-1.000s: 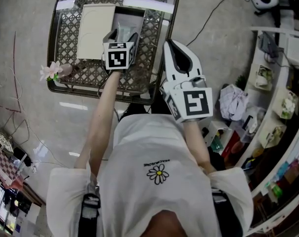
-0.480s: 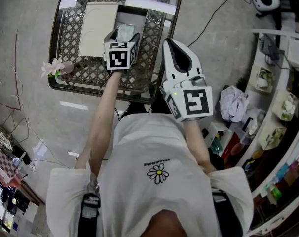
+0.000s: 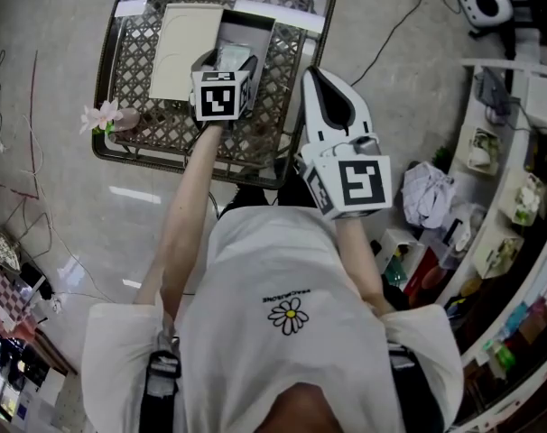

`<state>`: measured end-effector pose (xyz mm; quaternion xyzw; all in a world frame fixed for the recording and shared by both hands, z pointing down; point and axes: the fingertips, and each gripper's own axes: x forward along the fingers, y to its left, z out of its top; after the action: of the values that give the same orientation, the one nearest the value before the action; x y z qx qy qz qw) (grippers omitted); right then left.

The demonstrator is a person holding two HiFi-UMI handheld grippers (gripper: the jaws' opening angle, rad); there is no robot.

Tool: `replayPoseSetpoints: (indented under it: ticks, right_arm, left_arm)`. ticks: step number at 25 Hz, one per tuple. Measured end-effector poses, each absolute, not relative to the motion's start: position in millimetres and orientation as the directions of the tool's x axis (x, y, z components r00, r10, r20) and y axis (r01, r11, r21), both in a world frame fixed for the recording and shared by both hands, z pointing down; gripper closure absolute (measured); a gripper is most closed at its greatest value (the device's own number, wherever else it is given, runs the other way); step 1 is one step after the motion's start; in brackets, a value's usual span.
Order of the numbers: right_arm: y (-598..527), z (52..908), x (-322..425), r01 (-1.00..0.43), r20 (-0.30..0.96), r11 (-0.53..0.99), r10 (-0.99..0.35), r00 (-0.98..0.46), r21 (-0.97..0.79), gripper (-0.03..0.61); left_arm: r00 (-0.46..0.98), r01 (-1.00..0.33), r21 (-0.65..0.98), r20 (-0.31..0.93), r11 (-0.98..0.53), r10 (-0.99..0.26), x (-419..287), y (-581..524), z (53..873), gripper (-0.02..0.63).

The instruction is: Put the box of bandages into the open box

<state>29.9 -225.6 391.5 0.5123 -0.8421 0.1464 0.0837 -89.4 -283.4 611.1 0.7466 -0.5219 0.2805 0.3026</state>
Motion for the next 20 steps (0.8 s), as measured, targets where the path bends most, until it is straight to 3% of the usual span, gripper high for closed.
replayPoseSetpoints:
  ticks: [5,10,15,20]
  right_arm:
    - [-225.8,383.4,26.5,-0.884,0.273,0.441,-0.841,-0.468,-0.156,0.548]
    - [-229.5,365.3,20.9,-0.877,0.228,0.46,-0.847,-0.48,-0.136,0.548]
    - [-237.1,339.7,10.3,-0.868,0.164,0.487,-0.852,-0.497,-0.099,0.548]
    - [-241.2,308.8,-2.5,-0.855,0.09,0.516,-0.85,-0.519,-0.059,0.548]
  left_arm:
    - [0.286,-0.954,0.146,0.704,-0.261,-0.651,-94.2,-292.6,588.5,0.281]
    - [0.243,-0.969,0.129,0.641,-0.21,-0.728,-109.2,-302.7,548.2,0.443]
    - [0.173,-0.984,0.06,0.531,-0.167,-0.83,-132.8,-313.7,493.5,0.566]
    - [0.109,-0.992,-0.01,0.394,-0.123,-0.913,-155.6,-307.0,426.0,0.589]
